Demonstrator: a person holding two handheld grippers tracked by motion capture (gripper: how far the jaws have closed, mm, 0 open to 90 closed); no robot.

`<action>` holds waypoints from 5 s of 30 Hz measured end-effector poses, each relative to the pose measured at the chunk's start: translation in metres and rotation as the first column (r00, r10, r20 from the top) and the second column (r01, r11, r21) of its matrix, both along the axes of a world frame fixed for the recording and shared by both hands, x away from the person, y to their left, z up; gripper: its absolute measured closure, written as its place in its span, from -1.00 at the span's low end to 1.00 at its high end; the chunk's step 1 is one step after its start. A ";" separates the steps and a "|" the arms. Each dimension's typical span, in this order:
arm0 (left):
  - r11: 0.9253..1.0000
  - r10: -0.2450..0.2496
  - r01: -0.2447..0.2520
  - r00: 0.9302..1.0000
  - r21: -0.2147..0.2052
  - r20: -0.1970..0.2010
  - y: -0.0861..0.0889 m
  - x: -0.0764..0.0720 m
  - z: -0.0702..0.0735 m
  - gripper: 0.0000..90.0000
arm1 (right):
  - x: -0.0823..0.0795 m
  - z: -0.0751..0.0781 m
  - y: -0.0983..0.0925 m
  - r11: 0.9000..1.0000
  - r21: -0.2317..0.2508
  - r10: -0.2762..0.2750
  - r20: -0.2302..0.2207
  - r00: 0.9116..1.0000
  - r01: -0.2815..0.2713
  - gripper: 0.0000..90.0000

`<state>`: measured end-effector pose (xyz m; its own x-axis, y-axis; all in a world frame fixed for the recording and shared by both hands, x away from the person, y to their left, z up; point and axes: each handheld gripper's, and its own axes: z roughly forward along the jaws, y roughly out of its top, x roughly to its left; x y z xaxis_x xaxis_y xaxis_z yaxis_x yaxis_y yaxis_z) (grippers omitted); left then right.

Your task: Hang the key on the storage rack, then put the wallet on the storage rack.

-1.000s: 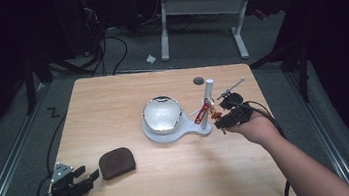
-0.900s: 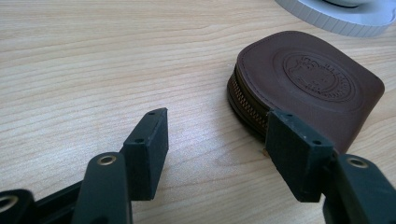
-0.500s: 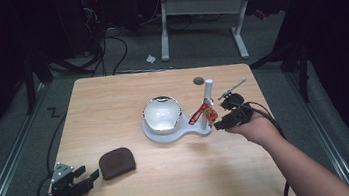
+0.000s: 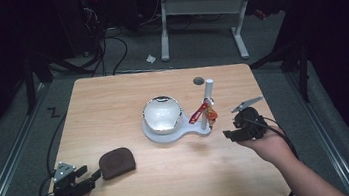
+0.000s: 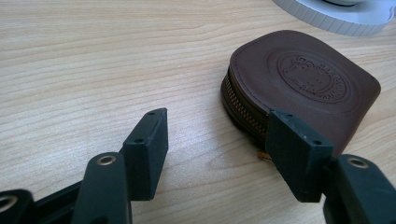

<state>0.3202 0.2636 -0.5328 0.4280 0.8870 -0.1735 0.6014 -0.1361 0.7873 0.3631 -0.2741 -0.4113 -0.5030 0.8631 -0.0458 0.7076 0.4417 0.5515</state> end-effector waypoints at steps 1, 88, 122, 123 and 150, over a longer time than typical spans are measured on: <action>1.000 0.000 0.000 1.000 0.002 0.000 0.000 0.000 0.000 -0.12 | -0.003 -0.004 -0.001 1.000 0.008 -0.003 0.011 1.000 0.003 0.02; 0.987 -0.033 0.032 0.999 -0.156 -0.002 -0.031 0.012 -0.003 0.83 | -0.088 -0.111 -0.038 0.976 0.211 -0.109 0.271 0.956 0.052 0.09; 0.978 -0.037 0.076 0.979 -0.194 0.201 -0.034 -0.013 0.034 0.94 | -0.083 -0.111 -0.039 0.971 0.229 -0.133 0.283 0.950 0.067 0.10; 0.978 -0.033 0.074 0.978 -0.196 0.207 -0.034 -0.014 0.035 0.94 | -0.083 -0.111 -0.039 0.970 0.233 -0.138 0.282 0.949 0.071 0.10; 0.984 -0.029 0.072 0.967 -0.162 0.252 -0.043 -0.015 0.055 0.94 | -0.087 -0.109 -0.042 0.966 0.248 -0.146 0.300 0.943 0.071 0.11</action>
<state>0.3056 0.2207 -0.4777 0.5199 0.8300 -0.2020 0.3807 -0.0135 0.9246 0.2762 -0.3157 -0.5205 -0.3978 0.9172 0.0210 0.5185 0.2059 0.8299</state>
